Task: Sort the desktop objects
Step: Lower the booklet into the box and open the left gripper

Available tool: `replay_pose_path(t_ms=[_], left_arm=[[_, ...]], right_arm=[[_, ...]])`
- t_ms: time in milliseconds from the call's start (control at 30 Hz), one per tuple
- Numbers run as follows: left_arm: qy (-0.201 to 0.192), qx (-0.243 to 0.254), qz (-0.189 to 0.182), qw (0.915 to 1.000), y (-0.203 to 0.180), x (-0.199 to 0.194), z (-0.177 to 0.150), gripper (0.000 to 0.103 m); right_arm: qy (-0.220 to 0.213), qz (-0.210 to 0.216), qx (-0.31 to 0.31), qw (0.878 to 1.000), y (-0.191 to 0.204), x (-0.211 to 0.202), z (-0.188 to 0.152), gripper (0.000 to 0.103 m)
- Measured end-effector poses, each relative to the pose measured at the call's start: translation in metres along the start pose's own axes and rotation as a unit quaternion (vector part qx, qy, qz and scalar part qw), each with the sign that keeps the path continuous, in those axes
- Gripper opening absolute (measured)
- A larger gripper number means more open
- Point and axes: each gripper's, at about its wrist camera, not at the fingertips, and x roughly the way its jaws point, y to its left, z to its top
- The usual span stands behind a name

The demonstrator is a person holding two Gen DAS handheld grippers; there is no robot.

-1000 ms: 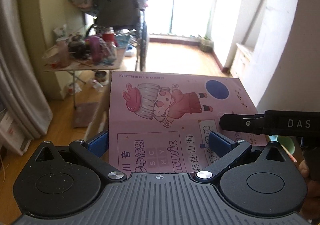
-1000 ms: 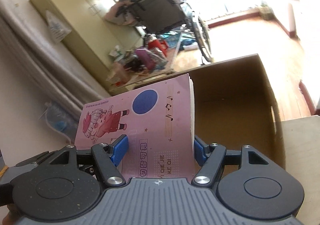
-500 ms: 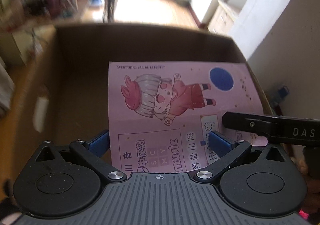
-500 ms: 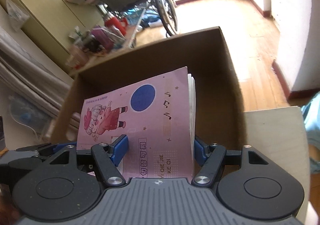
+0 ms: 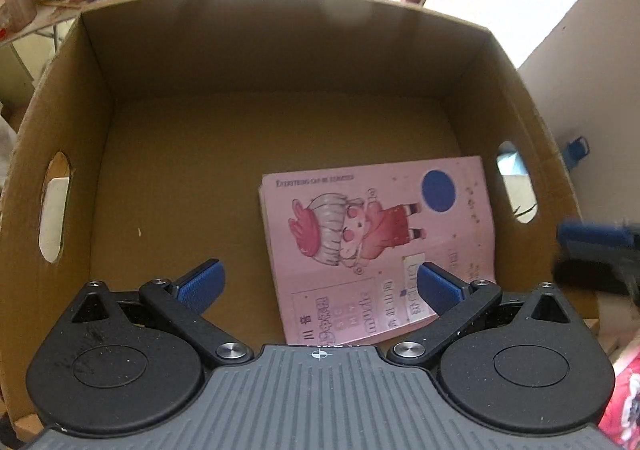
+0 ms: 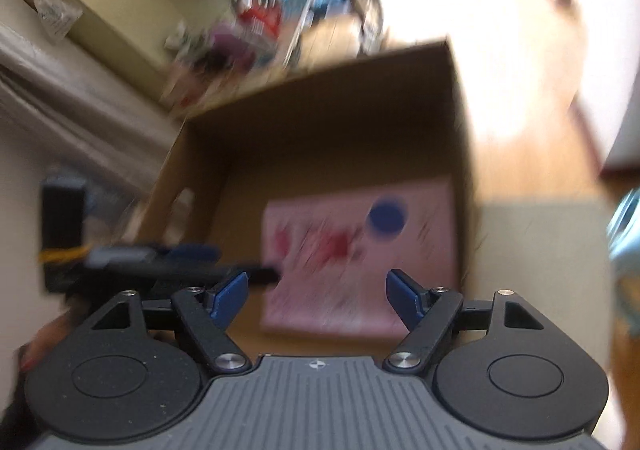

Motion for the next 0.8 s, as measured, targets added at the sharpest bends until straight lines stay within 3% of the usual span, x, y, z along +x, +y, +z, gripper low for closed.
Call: replay_pose_path(t_ms=[133, 267, 400, 600, 800], left_arm=[[0.055, -0.025, -0.014, 0.9981, 0.01, 0.014, 0.015, 0.103], [0.11, -0.061, -0.03, 0.9916, 0.02, 0.031, 0.024, 0.103], [0.146, -0.071, -0.023, 0.9865, 0.025, 0.046, 0.03, 0.103], [0.181, -0.086, -0.035, 0.979, 0.032, 0.058, 0.034, 0.103], [0.209, -0.081, -0.046, 0.9735, 0.033, 0.071, 0.035, 0.103]], right_arm=[[0.093, 0.017, 0.036, 0.995, -0.004, 0.02, 0.008, 0.077], [0.148, 0.003, 0.025, 0.989, 0.01, 0.039, 0.011, 0.08], [0.217, -0.002, 0.049, 0.975, 0.016, 0.065, 0.01, 0.086], [0.279, -0.03, 0.079, 0.957, 0.011, 0.097, 0.014, 0.094], [0.308, -0.049, 0.092, 0.946, 0.008, 0.121, 0.011, 0.097]])
